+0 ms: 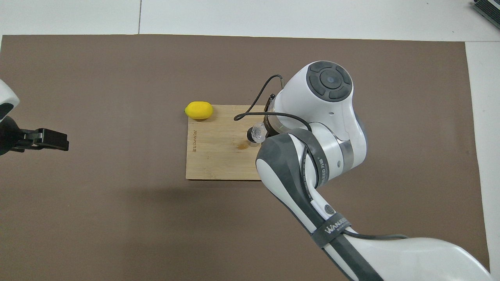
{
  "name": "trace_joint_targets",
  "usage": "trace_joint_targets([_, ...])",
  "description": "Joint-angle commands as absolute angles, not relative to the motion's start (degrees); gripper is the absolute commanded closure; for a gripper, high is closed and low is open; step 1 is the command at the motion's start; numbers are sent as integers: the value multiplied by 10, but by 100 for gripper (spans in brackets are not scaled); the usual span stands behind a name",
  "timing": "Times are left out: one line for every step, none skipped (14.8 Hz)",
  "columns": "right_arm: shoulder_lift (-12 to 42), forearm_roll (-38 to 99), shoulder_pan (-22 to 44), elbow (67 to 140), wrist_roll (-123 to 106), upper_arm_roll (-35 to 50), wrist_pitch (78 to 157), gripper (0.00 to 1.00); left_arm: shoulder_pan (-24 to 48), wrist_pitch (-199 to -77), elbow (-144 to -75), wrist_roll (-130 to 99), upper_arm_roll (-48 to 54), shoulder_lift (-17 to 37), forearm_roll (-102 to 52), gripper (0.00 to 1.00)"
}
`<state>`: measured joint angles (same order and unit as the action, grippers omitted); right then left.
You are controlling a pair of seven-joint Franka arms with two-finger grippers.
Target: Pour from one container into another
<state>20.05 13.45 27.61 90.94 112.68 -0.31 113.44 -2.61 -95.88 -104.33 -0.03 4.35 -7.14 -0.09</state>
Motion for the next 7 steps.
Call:
trace_joint_targets([206, 188, 250, 903, 1078, 3, 1136, 100, 11, -962, -1055, -12, 9, -82, 8, 0])
trace_joint_targets([204, 219, 240, 904, 1056, 3, 1136, 100, 10, -959, -1055, -12, 10, -83, 8, 0])
trace_joint_targets([200, 252, 228, 908, 1031, 3, 1136, 100, 10, -957, -1055, -12, 10, -83, 8, 0])
trace_joint_targets([195, 281, 216, 914, 1003, 3, 1137, 100, 10, -957, -1054, -12, 10, -83, 8, 0])
trace_joint_targets([193, 305, 206, 919, 978, 3, 1137, 100, 10, -959, -1055, -12, 10, -83, 8, 0])
trace_joint_targets([191, 321, 191, 922, 956, 3, 1137, 100, 10, -959, -1055, -12, 10, -83, 8, 0])
trace_joint_targets([191, 330, 181, 925, 938, 3, 1136, 100, 11, -961, -1054, -13, 11, -83, 8, 0])
